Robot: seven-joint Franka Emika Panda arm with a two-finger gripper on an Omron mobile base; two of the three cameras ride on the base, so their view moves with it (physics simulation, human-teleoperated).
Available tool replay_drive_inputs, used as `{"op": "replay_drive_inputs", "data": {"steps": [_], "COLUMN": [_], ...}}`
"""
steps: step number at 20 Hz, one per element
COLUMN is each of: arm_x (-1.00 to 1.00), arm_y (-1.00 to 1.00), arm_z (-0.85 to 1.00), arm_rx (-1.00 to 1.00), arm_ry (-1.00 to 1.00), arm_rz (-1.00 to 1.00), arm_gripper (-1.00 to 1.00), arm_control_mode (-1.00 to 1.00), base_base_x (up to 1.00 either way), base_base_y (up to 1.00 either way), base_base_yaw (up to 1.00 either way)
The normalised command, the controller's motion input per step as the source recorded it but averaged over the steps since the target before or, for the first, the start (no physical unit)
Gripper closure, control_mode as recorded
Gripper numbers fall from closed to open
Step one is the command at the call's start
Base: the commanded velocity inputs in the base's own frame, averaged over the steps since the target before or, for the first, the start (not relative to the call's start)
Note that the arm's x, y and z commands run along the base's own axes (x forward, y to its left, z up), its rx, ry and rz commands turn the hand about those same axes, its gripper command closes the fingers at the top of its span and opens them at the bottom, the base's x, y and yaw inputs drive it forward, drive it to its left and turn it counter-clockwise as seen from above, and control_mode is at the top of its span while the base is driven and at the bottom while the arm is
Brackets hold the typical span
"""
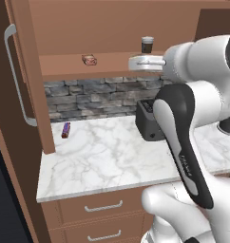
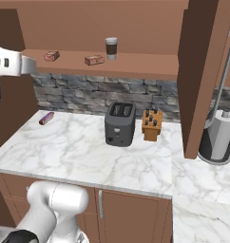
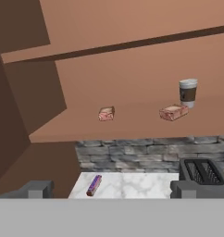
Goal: Pick the bar soap and bar soap from the cabinet and place them on the counter.
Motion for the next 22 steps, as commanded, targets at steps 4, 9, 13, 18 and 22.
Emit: {"op": "replay_drive_inputs", "data": {"steps": [4,9,13,18,22], "arm_x": [0.41,0.36,0.33,0.35,0.37], "arm_y": [0.15,0.15,0.12,0.08,0.16], "arm_z": [-0.01,-0.05,-0.05,-0.1,-0.01], "arm_rx": [0.0,0.0,0.0,0.0,0.0], "arm_ry": [0.0,0.01,0.06,0.07,0.07], "arm_rz": [0.0,0.0,0.0,0.0,0.0], "arm_gripper": [-1.0,-1.0,-1.0,-1.0,-1.0], "arm_control_mode": [-1.0,-1.0,-1.0,-1.0,-1.0], "base_base_x": [0.0,0.0,0.0,0.0,0.0], "base_base_y": [0.0,0.0,0.0,0.0,0.0], "base_base_yaw": [0.0,0.0,0.0,0.0,0.0]}}
